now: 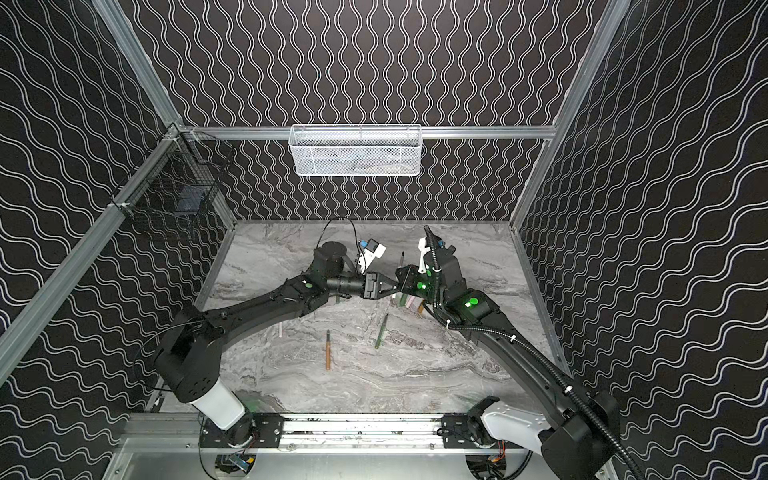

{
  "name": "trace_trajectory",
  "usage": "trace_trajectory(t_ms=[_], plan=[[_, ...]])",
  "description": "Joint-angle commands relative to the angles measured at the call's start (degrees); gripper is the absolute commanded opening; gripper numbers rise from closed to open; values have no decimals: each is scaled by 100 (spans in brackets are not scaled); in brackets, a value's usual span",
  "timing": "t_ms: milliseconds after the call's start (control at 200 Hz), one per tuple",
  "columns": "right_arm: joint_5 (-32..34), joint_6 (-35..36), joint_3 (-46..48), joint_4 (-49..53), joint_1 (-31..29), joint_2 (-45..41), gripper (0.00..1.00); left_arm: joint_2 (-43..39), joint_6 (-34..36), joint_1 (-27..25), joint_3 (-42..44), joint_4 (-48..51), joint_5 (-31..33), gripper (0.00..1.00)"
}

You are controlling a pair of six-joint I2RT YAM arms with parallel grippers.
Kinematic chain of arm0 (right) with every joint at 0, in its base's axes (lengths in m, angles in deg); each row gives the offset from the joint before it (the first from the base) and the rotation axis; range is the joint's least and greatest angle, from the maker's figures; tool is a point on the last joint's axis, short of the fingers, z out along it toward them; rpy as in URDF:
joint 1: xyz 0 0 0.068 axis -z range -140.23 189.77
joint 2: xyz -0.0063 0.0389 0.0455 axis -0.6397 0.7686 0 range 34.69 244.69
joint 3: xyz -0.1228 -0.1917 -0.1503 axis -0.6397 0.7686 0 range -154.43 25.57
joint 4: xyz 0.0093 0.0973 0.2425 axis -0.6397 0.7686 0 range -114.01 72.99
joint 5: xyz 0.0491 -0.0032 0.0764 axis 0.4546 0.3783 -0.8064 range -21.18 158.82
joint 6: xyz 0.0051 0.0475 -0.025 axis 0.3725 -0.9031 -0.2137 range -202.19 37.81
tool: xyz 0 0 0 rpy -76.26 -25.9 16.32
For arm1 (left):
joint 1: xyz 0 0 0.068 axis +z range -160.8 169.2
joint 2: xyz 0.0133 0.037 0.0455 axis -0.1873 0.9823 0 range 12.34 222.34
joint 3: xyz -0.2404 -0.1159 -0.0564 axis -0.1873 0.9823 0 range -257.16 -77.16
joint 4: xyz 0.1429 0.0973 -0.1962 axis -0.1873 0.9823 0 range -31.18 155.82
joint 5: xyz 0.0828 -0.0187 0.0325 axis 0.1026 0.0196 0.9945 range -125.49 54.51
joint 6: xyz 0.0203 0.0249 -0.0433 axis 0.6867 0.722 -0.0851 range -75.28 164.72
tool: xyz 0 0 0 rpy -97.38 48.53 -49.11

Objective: Insert the pens into the pen caps
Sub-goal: 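Lift the pen with the right gripper toward the open left gripper, then close the left gripper on the pen while the right gripper releases and withdraws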

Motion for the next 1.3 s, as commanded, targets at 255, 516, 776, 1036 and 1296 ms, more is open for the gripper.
trace_trajectory(t_ms=[255,516,776,1036,1296], plan=[[-155,-149,-30,-322,-146,129,9,22,-154,-20,43,-358,16,12],[-160,-97,-191,-162,-194,98,29,-187,9,-9,113,-241,321,0],[785,5,-544,276,-188,-437,50,-568,1236,-6,-243,1143,1290,0],[2651,394,-49,217,101,-872,54,-1252,2162,-9,-128,1504,2256,0],[103,343,37,53,2256,752,61,-2168,2522,-164,1125,-362,2610,0]])
